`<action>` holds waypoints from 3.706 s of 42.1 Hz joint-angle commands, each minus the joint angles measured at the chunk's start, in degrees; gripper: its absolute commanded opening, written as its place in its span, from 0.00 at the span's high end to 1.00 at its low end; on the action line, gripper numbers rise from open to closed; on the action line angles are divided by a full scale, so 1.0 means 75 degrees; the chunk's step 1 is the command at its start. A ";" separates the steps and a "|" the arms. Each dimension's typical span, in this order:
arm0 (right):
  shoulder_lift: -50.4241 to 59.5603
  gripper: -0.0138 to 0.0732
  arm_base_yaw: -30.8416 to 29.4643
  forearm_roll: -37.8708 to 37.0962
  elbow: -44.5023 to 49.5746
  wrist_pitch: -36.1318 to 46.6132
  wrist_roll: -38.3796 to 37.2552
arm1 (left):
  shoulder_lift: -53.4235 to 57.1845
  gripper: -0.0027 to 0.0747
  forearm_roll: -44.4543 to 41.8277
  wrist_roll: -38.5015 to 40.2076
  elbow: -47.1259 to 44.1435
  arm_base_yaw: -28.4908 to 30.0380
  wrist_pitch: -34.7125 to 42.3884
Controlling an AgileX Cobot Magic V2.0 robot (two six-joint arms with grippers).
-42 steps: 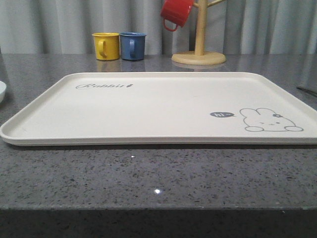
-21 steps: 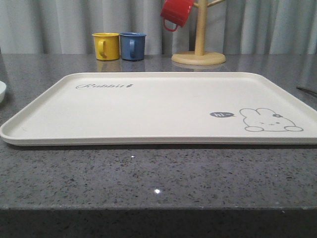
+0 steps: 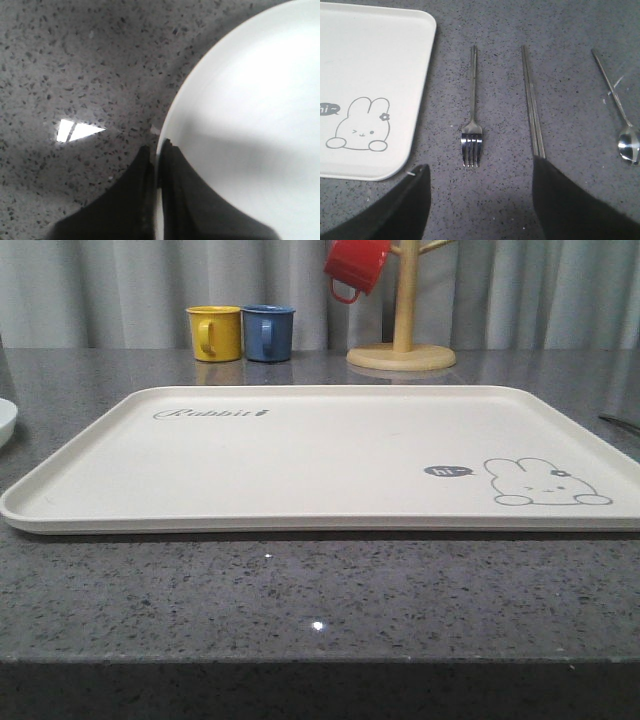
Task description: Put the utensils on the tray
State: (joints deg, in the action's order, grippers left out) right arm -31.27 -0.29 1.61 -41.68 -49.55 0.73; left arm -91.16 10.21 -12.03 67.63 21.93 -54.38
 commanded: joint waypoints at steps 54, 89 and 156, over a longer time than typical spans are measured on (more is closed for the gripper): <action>-0.0082 0.30 -0.0035 -0.0068 -0.0227 0.0447 0.0015 | -0.1085 0.99 0.1076 0.1889 0.2312 -0.5374 0.0199; -0.0082 0.30 -0.0035 -0.0068 -0.0227 0.0447 0.0015 | -0.0382 0.58 0.0518 0.1249 0.2331 -0.5359 -0.0658; -0.0082 0.30 -0.0020 -0.0035 -0.0227 0.0449 0.0015 | 0.7290 0.58 0.0900 0.0412 -0.1943 -0.5359 0.0654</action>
State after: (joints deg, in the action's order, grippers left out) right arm -31.27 -0.29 1.61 -41.68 -49.55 0.76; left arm -36.38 15.74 -8.95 51.74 -17.79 -53.75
